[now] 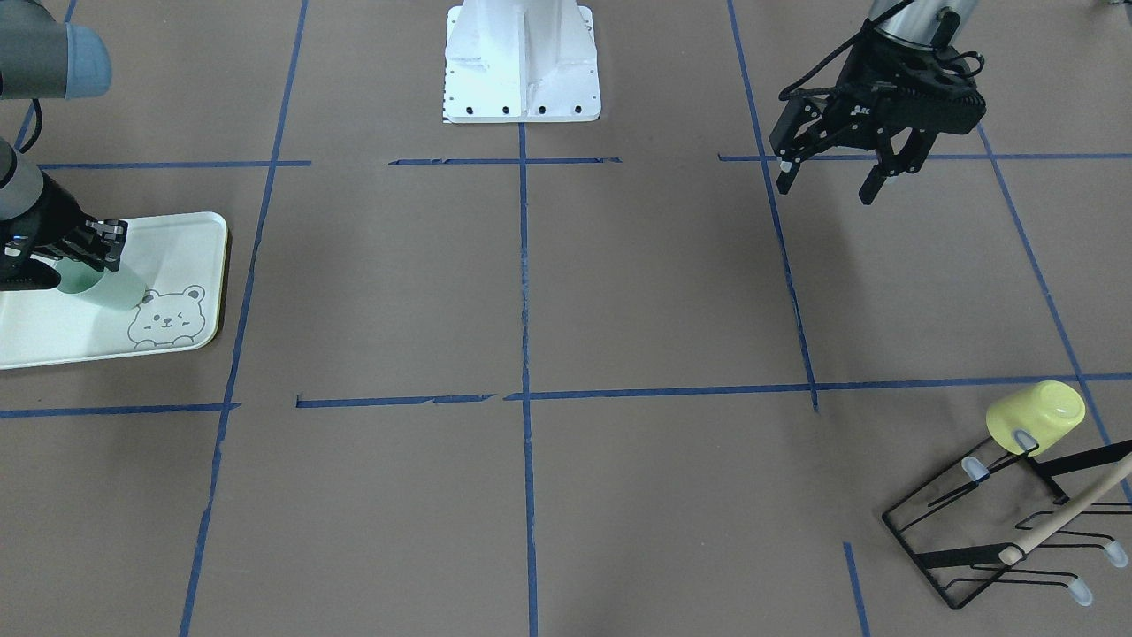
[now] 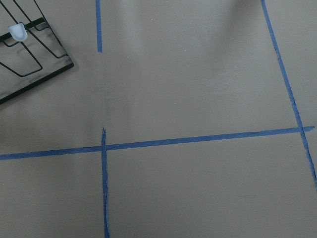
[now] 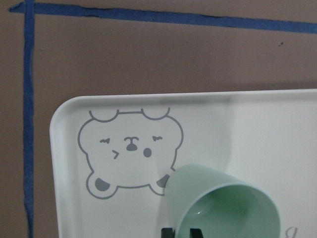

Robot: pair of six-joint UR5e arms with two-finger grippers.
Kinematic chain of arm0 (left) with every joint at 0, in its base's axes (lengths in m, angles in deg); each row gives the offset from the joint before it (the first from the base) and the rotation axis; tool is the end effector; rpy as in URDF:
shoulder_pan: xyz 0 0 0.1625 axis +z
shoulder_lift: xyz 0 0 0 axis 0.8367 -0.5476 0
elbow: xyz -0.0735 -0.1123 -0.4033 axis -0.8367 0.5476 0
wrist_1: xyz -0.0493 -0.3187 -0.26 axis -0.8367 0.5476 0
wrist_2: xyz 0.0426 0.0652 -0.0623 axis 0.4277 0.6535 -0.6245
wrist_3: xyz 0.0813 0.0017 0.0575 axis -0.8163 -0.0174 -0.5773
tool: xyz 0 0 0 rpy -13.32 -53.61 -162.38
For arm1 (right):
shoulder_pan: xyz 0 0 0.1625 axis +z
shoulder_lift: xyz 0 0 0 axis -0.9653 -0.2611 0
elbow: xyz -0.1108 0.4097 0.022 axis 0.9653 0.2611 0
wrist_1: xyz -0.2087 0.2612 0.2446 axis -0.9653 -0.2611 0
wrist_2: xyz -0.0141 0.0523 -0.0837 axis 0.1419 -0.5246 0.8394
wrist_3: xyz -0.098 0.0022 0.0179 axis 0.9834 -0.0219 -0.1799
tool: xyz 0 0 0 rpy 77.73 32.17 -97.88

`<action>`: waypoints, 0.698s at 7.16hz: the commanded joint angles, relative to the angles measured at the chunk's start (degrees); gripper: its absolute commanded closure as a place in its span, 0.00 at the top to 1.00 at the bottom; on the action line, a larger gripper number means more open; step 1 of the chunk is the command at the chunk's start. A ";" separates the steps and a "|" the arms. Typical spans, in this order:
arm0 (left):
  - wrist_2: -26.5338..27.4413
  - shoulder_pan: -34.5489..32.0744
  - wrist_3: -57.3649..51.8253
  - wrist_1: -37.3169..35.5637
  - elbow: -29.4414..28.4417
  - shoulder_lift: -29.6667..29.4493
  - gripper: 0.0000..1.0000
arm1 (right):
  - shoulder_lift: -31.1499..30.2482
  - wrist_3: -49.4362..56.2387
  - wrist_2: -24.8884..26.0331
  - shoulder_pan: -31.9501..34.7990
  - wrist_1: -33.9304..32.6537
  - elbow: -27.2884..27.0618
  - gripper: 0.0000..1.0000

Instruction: Left arm grabs green cup and hands to right arm on tray

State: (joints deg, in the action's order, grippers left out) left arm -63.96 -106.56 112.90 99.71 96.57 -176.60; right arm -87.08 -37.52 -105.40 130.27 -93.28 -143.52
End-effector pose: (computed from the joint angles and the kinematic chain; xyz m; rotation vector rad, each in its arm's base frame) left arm 0.2415 -0.4348 0.2450 0.3515 0.8870 -0.0419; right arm -0.2181 -0.4508 0.5095 -0.0682 -0.6871 -0.0806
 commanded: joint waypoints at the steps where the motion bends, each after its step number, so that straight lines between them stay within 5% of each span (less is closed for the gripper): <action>1: 0.00 0.01 0.16 -0.05 0.18 0.06 1.00 | 0.31 1.89 1.42 -0.29 -0.63 0.07 1.00; 5: 0.09 -1.13 -1.76 0.13 0.35 3.46 1.00 | 1.01 4.25 -3.22 10.73 -4.64 -7.91 1.00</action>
State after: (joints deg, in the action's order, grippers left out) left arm -63.92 -107.21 112.29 99.76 96.84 -174.98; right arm -86.47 -34.84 -106.36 136.18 -95.59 -148.76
